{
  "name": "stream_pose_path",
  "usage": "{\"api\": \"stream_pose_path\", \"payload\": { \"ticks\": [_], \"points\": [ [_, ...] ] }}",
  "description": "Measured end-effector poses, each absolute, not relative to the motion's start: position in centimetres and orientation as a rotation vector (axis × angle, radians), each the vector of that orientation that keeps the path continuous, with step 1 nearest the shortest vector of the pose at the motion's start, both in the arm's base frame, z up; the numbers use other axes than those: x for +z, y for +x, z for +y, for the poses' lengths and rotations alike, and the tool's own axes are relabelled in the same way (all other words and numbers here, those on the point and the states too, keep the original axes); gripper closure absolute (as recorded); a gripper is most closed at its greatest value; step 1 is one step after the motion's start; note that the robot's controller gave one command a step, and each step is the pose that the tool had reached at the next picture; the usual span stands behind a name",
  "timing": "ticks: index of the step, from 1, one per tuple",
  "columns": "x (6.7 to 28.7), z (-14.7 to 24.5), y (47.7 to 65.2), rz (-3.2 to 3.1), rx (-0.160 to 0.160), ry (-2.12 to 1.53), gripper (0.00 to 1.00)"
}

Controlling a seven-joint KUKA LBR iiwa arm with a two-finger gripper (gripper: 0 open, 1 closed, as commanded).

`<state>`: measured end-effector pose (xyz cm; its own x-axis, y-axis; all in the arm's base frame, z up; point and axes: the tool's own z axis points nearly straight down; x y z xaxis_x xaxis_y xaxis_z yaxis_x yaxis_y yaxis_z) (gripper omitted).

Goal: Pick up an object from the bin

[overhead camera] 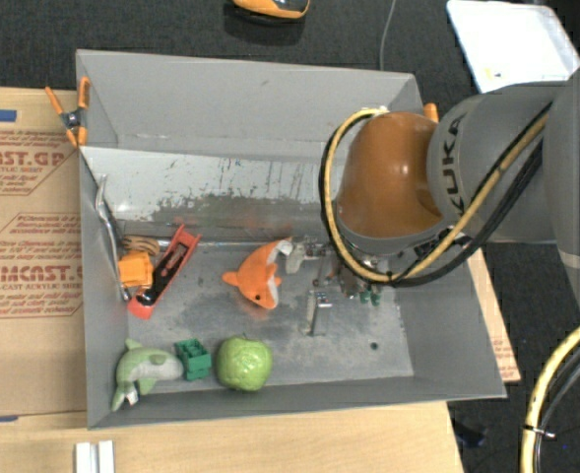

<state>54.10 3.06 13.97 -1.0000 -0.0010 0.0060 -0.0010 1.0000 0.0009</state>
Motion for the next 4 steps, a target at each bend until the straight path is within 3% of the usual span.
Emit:
{"api": "stream_pose_path", "payload": {
  "ticks": [1,2,3,4],
  "points": [
    [14.3,3.1,54.3,-3.143,-0.002,0.001,0.0],
    [7.9,6.0,58.9,-3.111,-0.001,0.502,0.0],
    [10.8,7.8,59.0,-3.099,0.001,0.55,0.0],
    [10.0,11.5,58.1,-3.056,0.0,0.787,0.0]
  ]
}}
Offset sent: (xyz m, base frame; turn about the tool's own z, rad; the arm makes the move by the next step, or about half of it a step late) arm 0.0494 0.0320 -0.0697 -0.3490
